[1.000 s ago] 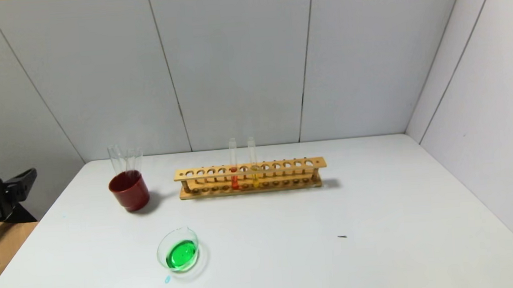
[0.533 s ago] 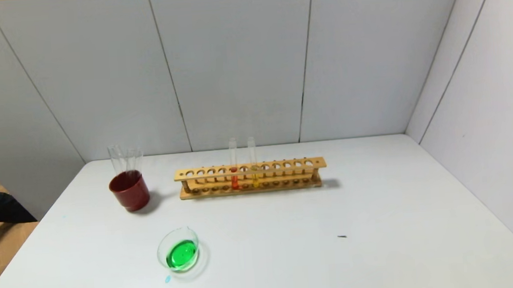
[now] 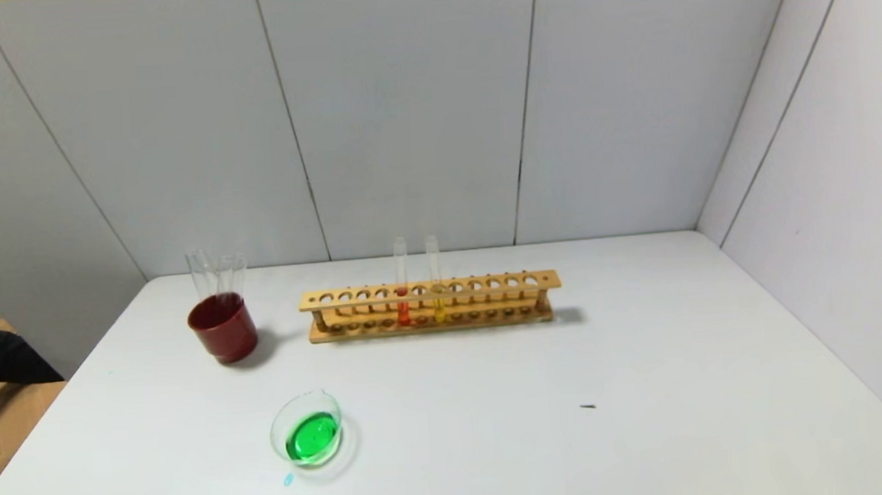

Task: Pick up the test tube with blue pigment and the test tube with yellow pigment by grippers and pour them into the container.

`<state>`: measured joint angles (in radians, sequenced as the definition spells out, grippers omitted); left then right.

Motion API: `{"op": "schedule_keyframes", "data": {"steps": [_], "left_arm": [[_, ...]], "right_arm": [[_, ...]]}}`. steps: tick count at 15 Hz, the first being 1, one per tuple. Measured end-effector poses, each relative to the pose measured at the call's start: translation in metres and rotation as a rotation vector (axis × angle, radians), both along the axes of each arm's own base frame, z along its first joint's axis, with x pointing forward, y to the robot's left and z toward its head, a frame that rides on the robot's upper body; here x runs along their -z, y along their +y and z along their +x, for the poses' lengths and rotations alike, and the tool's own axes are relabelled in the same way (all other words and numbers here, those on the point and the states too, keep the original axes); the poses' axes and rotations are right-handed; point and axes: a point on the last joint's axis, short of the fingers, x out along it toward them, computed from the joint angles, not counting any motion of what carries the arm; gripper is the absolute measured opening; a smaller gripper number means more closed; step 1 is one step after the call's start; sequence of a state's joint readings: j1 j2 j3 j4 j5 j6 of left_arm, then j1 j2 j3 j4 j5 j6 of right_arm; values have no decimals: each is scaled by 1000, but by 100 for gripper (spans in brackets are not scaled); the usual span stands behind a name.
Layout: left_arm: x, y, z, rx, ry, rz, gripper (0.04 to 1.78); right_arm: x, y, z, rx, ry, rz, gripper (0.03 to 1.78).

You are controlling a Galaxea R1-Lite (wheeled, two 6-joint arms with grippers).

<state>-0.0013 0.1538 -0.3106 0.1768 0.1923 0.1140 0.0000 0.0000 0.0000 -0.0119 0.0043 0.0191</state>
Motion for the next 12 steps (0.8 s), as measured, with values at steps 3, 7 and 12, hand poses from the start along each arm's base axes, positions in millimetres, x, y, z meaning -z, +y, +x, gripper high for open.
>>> {"op": "schedule_keyframes", "data": {"steps": [3,7,12], "left_arm": [[31,-2,-3,93,-14,-4,175],[57,-4,9,174,-94,-15,175],[71,-4,11,199,-17,-86,175]], "right_arm": [[0,0,0,0,0,0,171],[0,0,0,0,0,-1,171],[0,0,0,0,0,0,171]]}}
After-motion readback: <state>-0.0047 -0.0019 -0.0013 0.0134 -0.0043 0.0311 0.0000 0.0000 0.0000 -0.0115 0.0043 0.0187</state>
